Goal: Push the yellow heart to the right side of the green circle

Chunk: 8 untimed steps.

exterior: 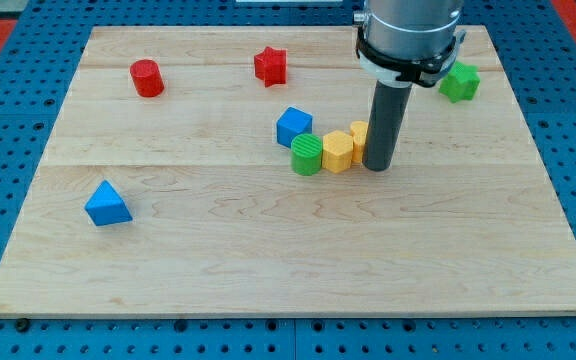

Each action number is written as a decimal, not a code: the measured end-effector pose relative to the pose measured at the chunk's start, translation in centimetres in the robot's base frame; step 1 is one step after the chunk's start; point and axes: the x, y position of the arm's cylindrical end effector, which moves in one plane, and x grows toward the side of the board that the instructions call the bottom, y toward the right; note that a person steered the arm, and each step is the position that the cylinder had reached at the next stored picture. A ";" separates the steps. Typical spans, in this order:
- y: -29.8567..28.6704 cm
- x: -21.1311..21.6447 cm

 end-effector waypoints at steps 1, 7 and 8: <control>-0.1 -1.5; -4.3 -4.9; -4.6 -4.6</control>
